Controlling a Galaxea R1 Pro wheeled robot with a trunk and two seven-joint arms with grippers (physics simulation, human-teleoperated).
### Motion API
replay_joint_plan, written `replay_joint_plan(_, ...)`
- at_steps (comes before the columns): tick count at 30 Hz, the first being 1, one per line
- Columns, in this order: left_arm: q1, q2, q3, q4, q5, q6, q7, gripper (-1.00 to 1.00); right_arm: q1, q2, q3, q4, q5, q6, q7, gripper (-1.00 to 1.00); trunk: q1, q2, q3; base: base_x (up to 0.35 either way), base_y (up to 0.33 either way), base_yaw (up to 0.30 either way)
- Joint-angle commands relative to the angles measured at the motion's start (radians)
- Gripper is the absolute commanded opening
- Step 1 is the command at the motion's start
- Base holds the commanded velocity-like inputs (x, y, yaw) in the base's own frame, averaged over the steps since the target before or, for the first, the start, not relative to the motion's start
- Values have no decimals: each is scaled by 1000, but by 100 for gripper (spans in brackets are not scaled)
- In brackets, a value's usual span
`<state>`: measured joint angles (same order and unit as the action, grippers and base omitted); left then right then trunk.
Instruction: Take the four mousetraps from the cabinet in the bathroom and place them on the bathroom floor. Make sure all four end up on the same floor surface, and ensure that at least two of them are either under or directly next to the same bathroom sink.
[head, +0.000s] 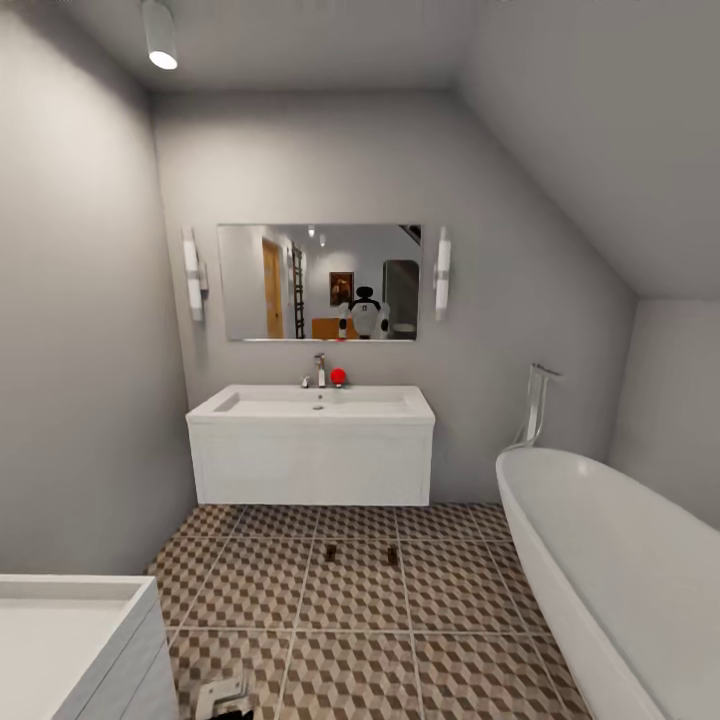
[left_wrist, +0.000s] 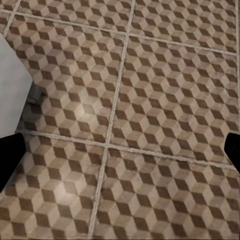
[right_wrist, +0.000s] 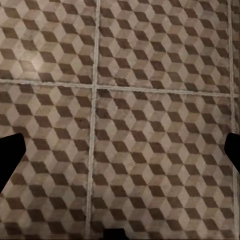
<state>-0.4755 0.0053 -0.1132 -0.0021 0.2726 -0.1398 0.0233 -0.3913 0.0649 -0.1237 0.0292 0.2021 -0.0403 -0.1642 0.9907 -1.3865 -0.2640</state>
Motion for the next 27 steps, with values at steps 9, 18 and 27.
replay_joint_plan(9,64,-1,-8,1,7,11,4,100,71,-27,-8,3,9,-5,-3,100,-35,62,27,0,0,0)
replay_joint_plan(18,133,-1,-9,1,5,15,3,100,134,-32,-8,4,8,-4,-1,100,-69,125,55,0,0,0)
replay_joint_plan(27,199,-1,-9,1,4,9,0,100,182,-33,-8,4,6,3,3,100,-100,181,80,0,0,0)
